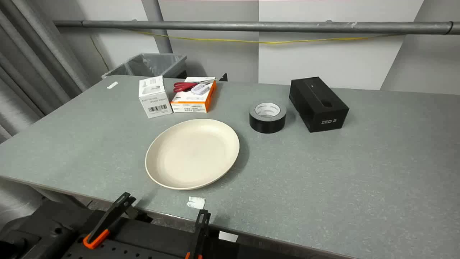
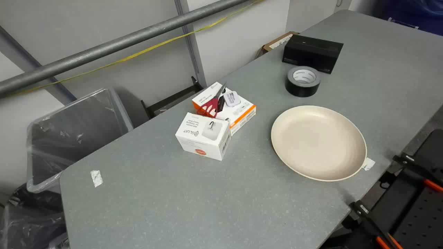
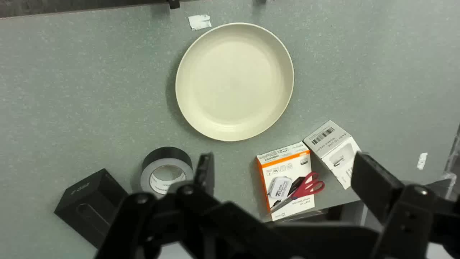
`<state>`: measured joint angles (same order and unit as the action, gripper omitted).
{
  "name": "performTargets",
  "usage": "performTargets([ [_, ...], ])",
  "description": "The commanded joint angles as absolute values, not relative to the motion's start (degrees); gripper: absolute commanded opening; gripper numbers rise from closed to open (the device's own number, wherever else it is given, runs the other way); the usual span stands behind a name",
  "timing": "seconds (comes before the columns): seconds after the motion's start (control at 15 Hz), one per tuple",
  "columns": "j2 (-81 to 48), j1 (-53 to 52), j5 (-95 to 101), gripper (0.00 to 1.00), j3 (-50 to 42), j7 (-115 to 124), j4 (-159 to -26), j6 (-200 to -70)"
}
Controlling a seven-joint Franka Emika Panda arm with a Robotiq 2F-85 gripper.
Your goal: Put the masking tape on the plate
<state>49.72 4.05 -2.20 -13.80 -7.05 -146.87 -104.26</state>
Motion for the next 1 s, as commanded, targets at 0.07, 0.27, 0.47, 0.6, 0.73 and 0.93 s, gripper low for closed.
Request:
performTargets([
  [0.07, 49.4, 5.1, -2.89, 1.0, -13.05, -7.74, -146.71, -104.1],
  [0.27, 49.4, 5.1, -2.89, 1.0, -13.05, -7.74, -146.72, -104.1],
  [0.47, 48.85, 4.87, -3.07, 1.0, -12.89, -7.66, -146.81, -105.39],
  [0.6, 43.78, 4.23, -2.69, 1.0, -12.53, -7.59, -146.97, -111.85],
  [0.73, 36.47, 4.26, -2.39, 1.0, -12.57, -7.06, -147.35, -119.58],
  [0.93, 26.22, 3.34, -2.37, 1.0, -13.78, -6.24, -147.36, -130.23],
])
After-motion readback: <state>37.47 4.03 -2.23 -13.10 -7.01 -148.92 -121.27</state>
